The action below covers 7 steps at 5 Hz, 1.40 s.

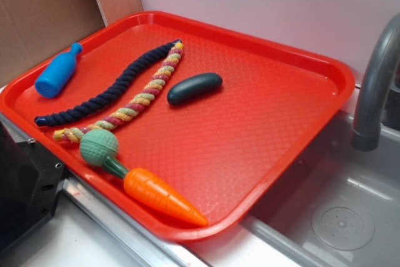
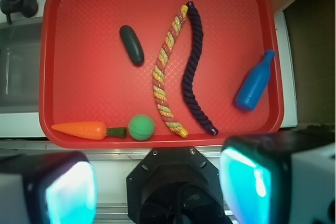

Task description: Grab the plastic pickle.

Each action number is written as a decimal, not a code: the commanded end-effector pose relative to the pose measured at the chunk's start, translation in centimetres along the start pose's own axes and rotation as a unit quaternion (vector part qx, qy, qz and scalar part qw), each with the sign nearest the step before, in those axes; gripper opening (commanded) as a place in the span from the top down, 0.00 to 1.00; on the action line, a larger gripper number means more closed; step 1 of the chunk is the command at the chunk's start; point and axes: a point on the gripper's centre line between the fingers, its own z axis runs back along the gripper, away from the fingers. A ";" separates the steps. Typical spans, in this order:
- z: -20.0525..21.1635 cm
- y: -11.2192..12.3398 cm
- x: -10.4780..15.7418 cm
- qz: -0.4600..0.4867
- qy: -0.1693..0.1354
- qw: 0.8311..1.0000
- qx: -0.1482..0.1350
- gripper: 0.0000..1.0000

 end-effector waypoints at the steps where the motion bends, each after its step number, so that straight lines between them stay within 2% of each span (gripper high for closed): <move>1: 0.0 0.0 0.0 0.000 0.000 1.000 0.000 0.00; 2: -5.6 -1.1 4.4 -0.051 -0.010 0.999 0.005 0.00; 3: -10.0 -4.0 8.9 -0.106 -0.038 0.994 0.009 0.00; 6: -10.0 -4.0 8.9 -0.106 -0.038 0.994 0.009 0.00; 7: -14.8 -2.9 11.3 -0.116 0.000 0.993 -0.004 0.00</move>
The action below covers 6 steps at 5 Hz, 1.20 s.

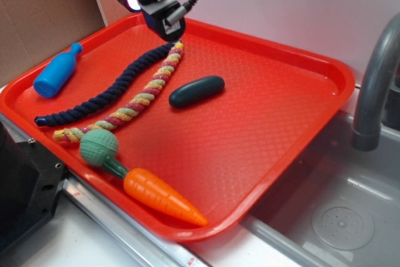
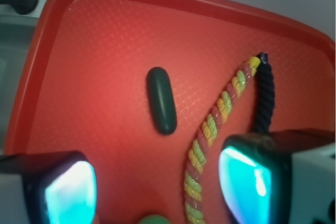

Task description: Grab the plastic pickle.

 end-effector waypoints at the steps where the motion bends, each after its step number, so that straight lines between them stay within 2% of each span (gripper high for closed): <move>1: -6.6 0.4 3.2 -0.026 0.031 0.999 -0.009 0.00; 2: -9.9 0.6 2.8 -0.036 0.047 0.998 -0.007 0.00; 3: -11.1 0.3 2.8 -0.042 0.047 0.998 -0.022 0.00; 4: -11.9 0.3 2.7 -0.042 0.065 0.997 -0.010 0.00; 5: -12.4 0.9 2.7 -0.025 0.071 0.997 -0.014 1.00; 6: -12.4 1.3 2.7 -0.013 0.070 0.997 -0.015 1.00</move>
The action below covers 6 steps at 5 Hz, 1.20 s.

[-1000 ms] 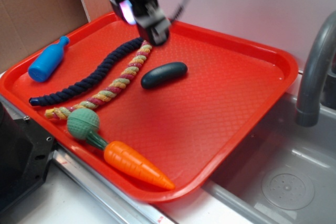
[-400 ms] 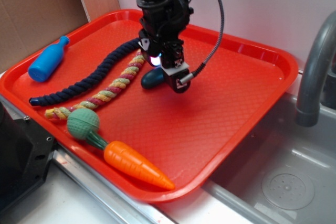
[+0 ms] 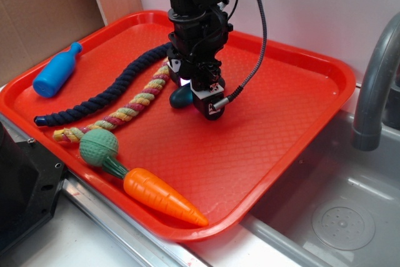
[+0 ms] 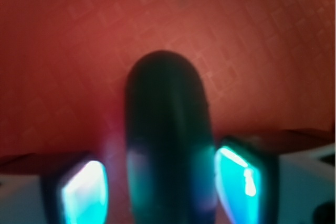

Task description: Grab the plastic pickle.

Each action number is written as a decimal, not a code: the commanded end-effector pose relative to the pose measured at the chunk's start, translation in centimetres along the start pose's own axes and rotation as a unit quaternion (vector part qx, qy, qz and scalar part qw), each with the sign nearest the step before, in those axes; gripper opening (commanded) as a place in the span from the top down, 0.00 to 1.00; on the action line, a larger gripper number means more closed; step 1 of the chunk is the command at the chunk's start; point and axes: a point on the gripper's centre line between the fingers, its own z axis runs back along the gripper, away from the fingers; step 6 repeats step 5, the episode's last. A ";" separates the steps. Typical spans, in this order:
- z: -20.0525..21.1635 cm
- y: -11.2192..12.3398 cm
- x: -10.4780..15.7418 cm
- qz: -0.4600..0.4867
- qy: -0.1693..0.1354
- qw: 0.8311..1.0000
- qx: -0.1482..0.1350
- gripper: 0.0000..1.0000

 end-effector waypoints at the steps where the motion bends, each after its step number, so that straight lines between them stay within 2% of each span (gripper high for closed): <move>1: 4.2 0.6 -0.4 0.035 -0.053 0.998 0.003 1.00; 2: 9.1 1.7 -2.4 0.118 -0.089 0.989 0.025 1.00; 3: 14.0 4.7 -5.8 0.240 -0.118 0.963 0.034 1.00; 4: 18.9 6.1 -6.8 0.279 -0.127 0.951 0.029 1.00; 5: 23.5 6.6 -7.4 0.270 -0.140 0.952 0.033 1.00; 6: 23.5 6.6 -7.4 0.270 -0.140 0.952 0.033 1.00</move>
